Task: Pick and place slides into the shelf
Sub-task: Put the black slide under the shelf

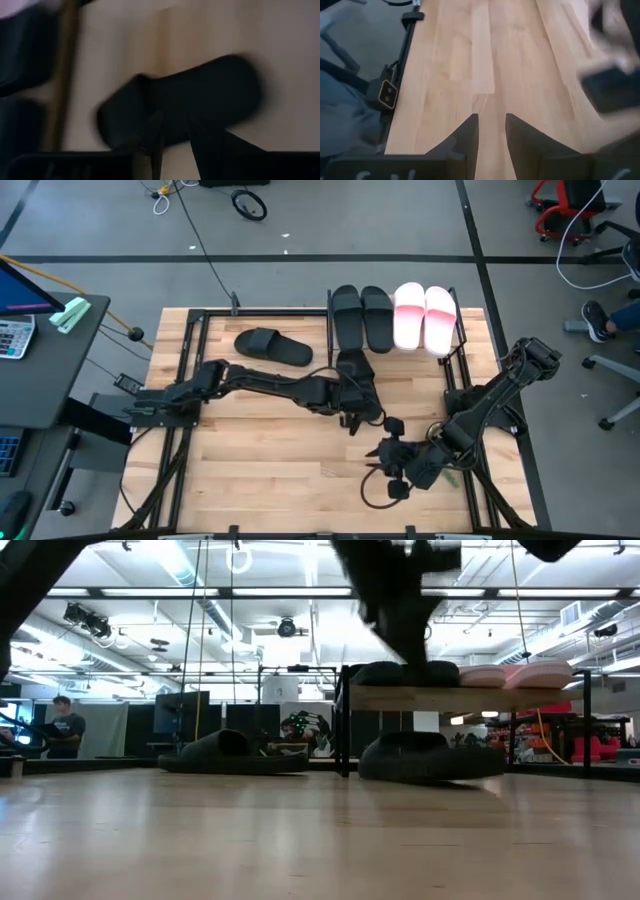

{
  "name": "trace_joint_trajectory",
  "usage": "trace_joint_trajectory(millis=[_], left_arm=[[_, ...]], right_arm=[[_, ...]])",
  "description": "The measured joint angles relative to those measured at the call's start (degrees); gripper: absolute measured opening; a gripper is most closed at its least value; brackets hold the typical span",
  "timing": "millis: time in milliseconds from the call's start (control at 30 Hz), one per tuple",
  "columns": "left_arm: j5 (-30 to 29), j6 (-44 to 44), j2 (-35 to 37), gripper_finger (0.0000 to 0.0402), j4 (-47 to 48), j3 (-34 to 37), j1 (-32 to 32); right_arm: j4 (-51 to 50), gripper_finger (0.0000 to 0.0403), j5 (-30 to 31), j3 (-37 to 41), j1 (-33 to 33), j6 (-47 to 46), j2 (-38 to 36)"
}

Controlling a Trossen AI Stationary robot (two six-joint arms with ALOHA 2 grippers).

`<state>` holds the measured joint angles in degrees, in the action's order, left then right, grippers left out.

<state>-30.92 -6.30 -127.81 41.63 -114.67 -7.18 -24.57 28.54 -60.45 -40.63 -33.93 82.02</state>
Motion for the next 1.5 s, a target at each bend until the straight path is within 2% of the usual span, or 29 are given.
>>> trace_joint_trajectory(millis=[67, 133, 233, 267, 400, 567, 733, 867, 967, 1200, 1367, 1500], left_arm=[[8.9, 0.8, 0.2, 0.0089, 6.3, -4.9, -0.6], [16.6, -2.0, 0.2, 0.008, 11.6, -9.4, -1.1], [20.9, -7.3, 0.0, 0.007, 21.3, -18.2, -1.6], [20.9, -8.4, 0.2, 0.0068, 24.1, -20.6, -1.7], [20.6, -13.8, 9.1, 0.0069, 23.7, -16.0, -1.1], [20.6, -10.2, 19.2, 0.0075, 24.4, -16.0, 0.7], [20.7, -9.4, 27.3, 0.007, 23.9, -15.9, 3.1], [20.7, -9.3, 32.6, 0.0064, 23.6, -15.9, 5.5], [20.6, -9.3, 34.8, 0.006, 24.1, -15.9, 7.2], [20.7, -9.4, 37.1, 0.0055, 26.6, -15.9, 10.1], [20.7, -9.4, 36.9, 0.0055, 28.3, -15.8, 11.6], [20.7, -9.5, 36.7, 0.005, 30.3, -15.8, 12.5]], right_arm=[[-0.8, 0.0103, -0.2, 0.0, 0.0, -3.1, 0.0], [-1.9, 0.0103, -1.8, 0.0, -0.4, -6.7, 0.0], [-2.2, 0.0102, -3.2, 0.0, -2.0, -13.4, 0.6], [-2.1, 0.0102, -3.2, 0.0, -2.7, -15.2, 1.1], [-1.3, 0.0102, -1.1, 0.1, -5.4, -14.1, 5.4], [-0.7, 0.0102, 0.1, 0.2, -6.6, -9.2, 13.2], [-1.1, 0.0103, 0.0, 0.2, -4.1, -2.5, 18.8], [-3.4, 0.0103, -0.2, 0.2, -0.7, 4.5, 20.1], [-8.9, 0.0103, 0.2, 0.1, 2.2, 9.5, 19.8], [-21.1, 0.0109, 0.8, 0.1, 11.6, 10.0, 16.9], [-21.1, 0.0132, 0.5, 0.1, 17.3, 16.9, 15.8], [-21.1, 0.0154, -0.6, 0.1, 20.2, 18.9, 16.3]])
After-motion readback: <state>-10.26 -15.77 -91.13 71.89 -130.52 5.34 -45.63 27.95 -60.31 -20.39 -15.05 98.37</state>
